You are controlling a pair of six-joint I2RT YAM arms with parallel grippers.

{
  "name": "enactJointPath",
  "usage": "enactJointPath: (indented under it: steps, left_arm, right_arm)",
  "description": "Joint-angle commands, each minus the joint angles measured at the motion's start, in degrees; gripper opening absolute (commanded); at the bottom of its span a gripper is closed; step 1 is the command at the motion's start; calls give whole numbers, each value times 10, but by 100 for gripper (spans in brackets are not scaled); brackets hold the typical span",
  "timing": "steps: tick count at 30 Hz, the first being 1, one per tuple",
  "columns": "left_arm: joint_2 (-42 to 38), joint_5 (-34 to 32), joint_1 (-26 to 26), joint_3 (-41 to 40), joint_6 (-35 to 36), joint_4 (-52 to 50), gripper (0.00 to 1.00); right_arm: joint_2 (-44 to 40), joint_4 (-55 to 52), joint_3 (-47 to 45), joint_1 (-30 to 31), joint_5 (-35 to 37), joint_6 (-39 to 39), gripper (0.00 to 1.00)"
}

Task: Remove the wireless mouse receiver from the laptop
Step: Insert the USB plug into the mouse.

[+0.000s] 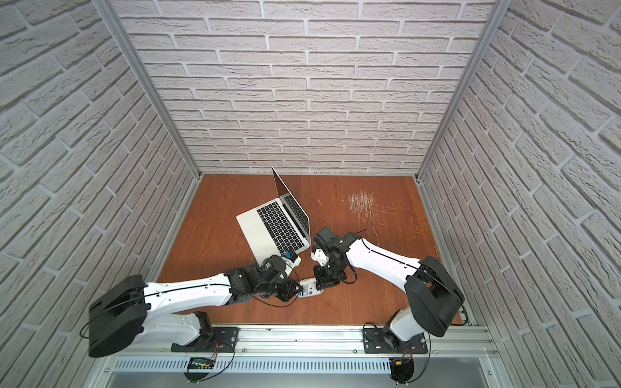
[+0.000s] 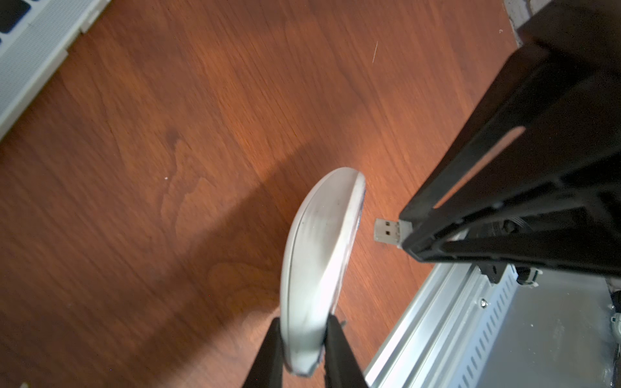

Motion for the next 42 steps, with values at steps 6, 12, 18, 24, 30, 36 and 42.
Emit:
enactJointPath:
  steps: [6,12,18,24,30,36,42]
  left_arm:
    - [-3,-14,-3,2,11,-12,0]
    - [-1,-13,-3,2,10,-12,0]
    - [-1,-12,-3,2,10,-10,0]
    - [2,-11,-3,2,12,-10,0]
    - [2,-11,-3,2,11,-10,0]
    - [3,-9,-3,3,11,-10,0]
    - [7,-7,-3,5,12,-10,0]
  right_arm:
    - [12,7,18,-9,18,-17,3]
    - [22,15,19,-11,18,-18,3]
    - [25,17,25,-11,13,-15,3]
    - [23,9,34,-12,18,-20,3]
    - [34,9,35,-13,23,-25,3]
    - [40,8,35,-14,31,-28,3]
    - [42,9,43,-14,30,-24,3]
